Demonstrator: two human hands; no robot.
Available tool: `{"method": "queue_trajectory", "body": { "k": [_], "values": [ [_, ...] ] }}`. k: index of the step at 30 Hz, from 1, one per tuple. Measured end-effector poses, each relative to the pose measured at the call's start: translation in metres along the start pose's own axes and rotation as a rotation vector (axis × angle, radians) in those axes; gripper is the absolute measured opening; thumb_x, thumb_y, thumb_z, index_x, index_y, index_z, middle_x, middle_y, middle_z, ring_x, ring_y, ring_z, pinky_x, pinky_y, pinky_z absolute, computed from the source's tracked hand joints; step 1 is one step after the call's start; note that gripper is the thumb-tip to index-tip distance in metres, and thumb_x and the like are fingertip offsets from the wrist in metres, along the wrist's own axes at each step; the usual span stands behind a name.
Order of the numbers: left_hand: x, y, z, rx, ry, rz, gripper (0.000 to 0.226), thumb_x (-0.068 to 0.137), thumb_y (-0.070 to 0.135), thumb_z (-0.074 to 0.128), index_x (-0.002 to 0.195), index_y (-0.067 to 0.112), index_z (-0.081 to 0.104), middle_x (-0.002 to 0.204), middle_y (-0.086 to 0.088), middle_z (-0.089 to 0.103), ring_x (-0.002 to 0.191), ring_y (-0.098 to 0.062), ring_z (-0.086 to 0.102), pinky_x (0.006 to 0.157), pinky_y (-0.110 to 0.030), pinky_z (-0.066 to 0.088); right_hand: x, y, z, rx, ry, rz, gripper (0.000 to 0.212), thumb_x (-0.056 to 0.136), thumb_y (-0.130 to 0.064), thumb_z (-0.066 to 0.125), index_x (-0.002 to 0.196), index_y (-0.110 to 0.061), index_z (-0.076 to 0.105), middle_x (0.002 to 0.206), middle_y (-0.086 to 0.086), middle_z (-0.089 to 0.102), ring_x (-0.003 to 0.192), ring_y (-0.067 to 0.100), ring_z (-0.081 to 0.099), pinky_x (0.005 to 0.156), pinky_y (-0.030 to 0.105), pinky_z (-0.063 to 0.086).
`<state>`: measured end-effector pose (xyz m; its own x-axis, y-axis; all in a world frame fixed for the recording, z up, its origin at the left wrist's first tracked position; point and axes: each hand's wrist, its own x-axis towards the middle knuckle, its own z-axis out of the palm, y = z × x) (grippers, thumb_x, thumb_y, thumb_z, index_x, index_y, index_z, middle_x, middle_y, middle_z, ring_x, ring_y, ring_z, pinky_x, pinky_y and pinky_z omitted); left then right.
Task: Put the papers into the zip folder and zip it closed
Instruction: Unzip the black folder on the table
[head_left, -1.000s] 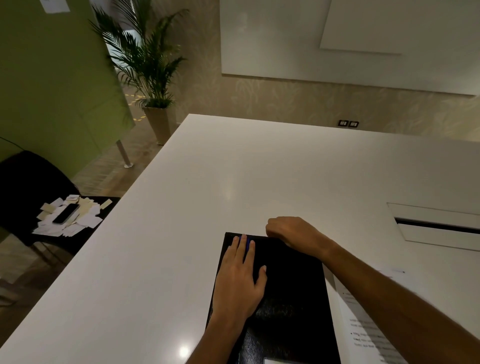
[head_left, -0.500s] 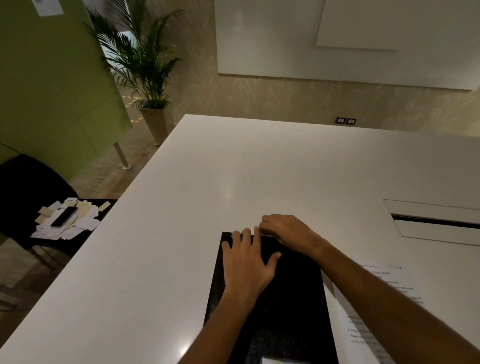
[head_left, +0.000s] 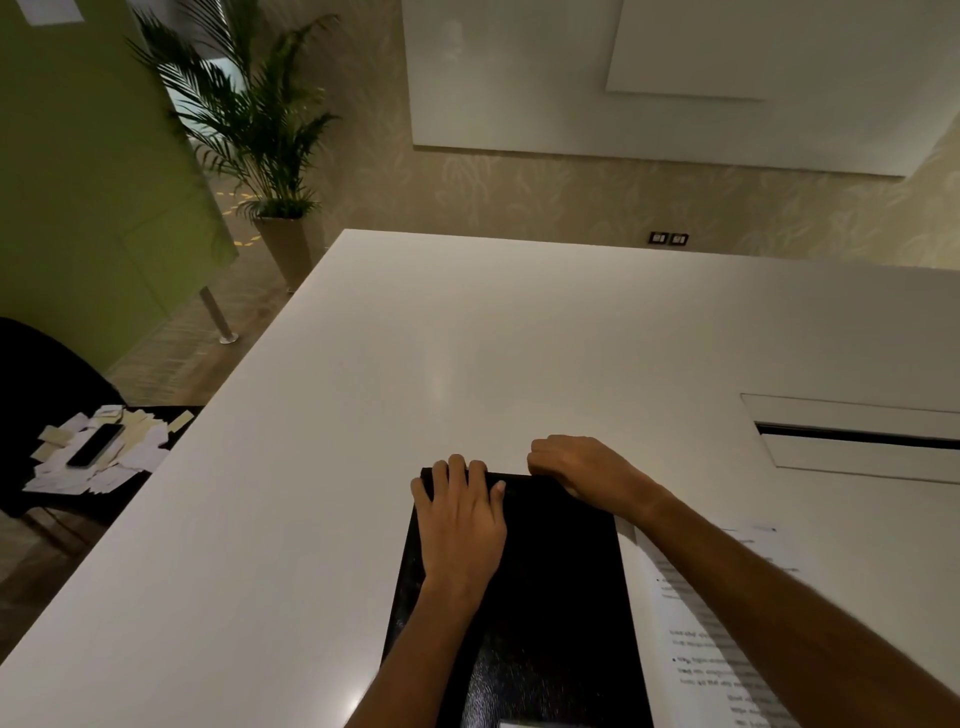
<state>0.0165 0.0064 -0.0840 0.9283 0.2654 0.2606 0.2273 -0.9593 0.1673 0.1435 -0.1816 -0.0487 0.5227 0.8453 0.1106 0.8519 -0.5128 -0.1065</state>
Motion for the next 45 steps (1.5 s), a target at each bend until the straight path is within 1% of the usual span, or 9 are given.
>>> {"method": "queue_trajectory", "body": {
  "k": [11, 19, 24, 30, 36, 38, 41, 43, 45],
  "values": [
    [0.001, -0.002, 0.005, 0.03, 0.041, -0.008, 0.032, 0.112, 0.045, 0.04, 0.117, 0.021, 0.06, 0.117, -0.002, 0.055, 0.105, -0.026, 0.051, 0.096, -0.049, 0.039, -0.055, 0.025, -0.005, 0.056, 0.054, 0.15, 0.021, 0.102, -0.01, 0.061, 0.087, -0.024, 0.06, 0.086, -0.007, 0.061, 0.077, 0.015, 0.056, 0.068, 0.04, 0.052],
    [-0.001, -0.001, 0.005, 0.041, 0.062, -0.018, 0.038, 0.111, 0.044, 0.033, 0.116, 0.019, 0.061, 0.114, -0.004, 0.056, 0.101, -0.027, 0.051, 0.093, -0.051, 0.04, -0.09, 0.023, -0.002, 0.085, 0.143, 0.249, 0.019, 0.111, -0.026, 0.056, 0.093, -0.027, 0.063, 0.089, -0.011, 0.061, 0.079, 0.014, 0.054, 0.079, 0.036, 0.046],
    [0.0, -0.001, 0.003, 0.046, 0.047, -0.026, 0.042, 0.111, 0.045, 0.031, 0.115, 0.017, 0.061, 0.114, -0.006, 0.056, 0.102, -0.029, 0.052, 0.093, -0.053, 0.041, -0.108, 0.004, 0.003, 0.106, 0.218, 0.322, 0.022, 0.111, -0.029, 0.052, 0.09, -0.026, 0.06, 0.087, -0.011, 0.059, 0.079, 0.014, 0.05, 0.076, 0.035, 0.044],
    [-0.001, -0.001, 0.003, 0.069, 0.013, -0.035, 0.046, 0.11, 0.044, 0.028, 0.113, 0.014, 0.062, 0.111, -0.008, 0.056, 0.1, -0.03, 0.052, 0.092, -0.054, 0.041, -0.139, -0.027, 0.008, 0.017, 0.292, 0.334, 0.022, 0.105, -0.007, 0.066, 0.086, -0.019, 0.062, 0.084, -0.005, 0.057, 0.08, 0.018, 0.047, 0.07, 0.039, 0.044],
    [-0.002, 0.003, -0.003, 0.098, -0.021, -0.026, 0.039, 0.112, 0.04, 0.037, 0.115, 0.011, 0.064, 0.115, -0.011, 0.059, 0.105, -0.033, 0.053, 0.094, -0.056, 0.041, -0.147, -0.054, 0.003, -0.134, 0.297, 0.339, 0.013, 0.101, -0.008, 0.071, 0.091, -0.016, 0.068, 0.097, 0.002, 0.061, 0.083, 0.022, 0.052, 0.069, 0.038, 0.044],
    [-0.003, 0.004, -0.014, 0.095, 0.034, 0.052, 0.031, 0.108, 0.036, 0.05, 0.118, 0.011, 0.066, 0.122, -0.013, 0.062, 0.113, -0.036, 0.055, 0.095, -0.055, 0.042, -0.146, -0.06, 0.003, -0.16, 0.291, 0.393, 0.014, 0.1, -0.006, 0.071, 0.092, -0.017, 0.068, 0.096, 0.001, 0.059, 0.082, 0.021, 0.05, 0.069, 0.038, 0.043],
    [-0.024, 0.023, -0.032, -0.017, 0.065, 0.345, 0.024, 0.1, 0.029, 0.057, 0.119, 0.017, 0.067, 0.125, -0.008, 0.064, 0.115, -0.033, 0.059, 0.091, -0.049, 0.046, -0.143, -0.071, 0.004, -0.176, 0.285, 0.481, 0.024, 0.09, 0.005, 0.076, 0.092, -0.018, 0.069, 0.092, -0.001, 0.058, 0.078, 0.02, 0.048, 0.066, 0.034, 0.037],
    [-0.056, 0.043, -0.032, -0.114, 0.001, 0.494, 0.038, 0.103, 0.042, 0.048, 0.129, 0.021, 0.067, 0.132, -0.004, 0.063, 0.12, -0.03, 0.061, 0.098, -0.047, 0.048, -0.142, -0.079, 0.004, -0.175, 0.286, 0.533, 0.03, 0.084, 0.011, 0.074, 0.088, -0.018, 0.067, 0.088, -0.001, 0.058, 0.076, 0.019, 0.048, 0.067, 0.03, 0.03],
    [-0.084, 0.054, -0.021, -0.172, -0.039, 0.502, 0.055, 0.107, 0.055, 0.042, 0.144, 0.021, 0.064, 0.148, -0.006, 0.062, 0.136, -0.031, 0.058, 0.114, -0.053, 0.047, -0.142, -0.086, 0.004, -0.14, 0.303, 0.579, 0.029, 0.086, 0.011, 0.073, 0.086, -0.017, 0.067, 0.086, -0.001, 0.059, 0.075, 0.019, 0.048, 0.068, 0.028, 0.028]
  ]
}}
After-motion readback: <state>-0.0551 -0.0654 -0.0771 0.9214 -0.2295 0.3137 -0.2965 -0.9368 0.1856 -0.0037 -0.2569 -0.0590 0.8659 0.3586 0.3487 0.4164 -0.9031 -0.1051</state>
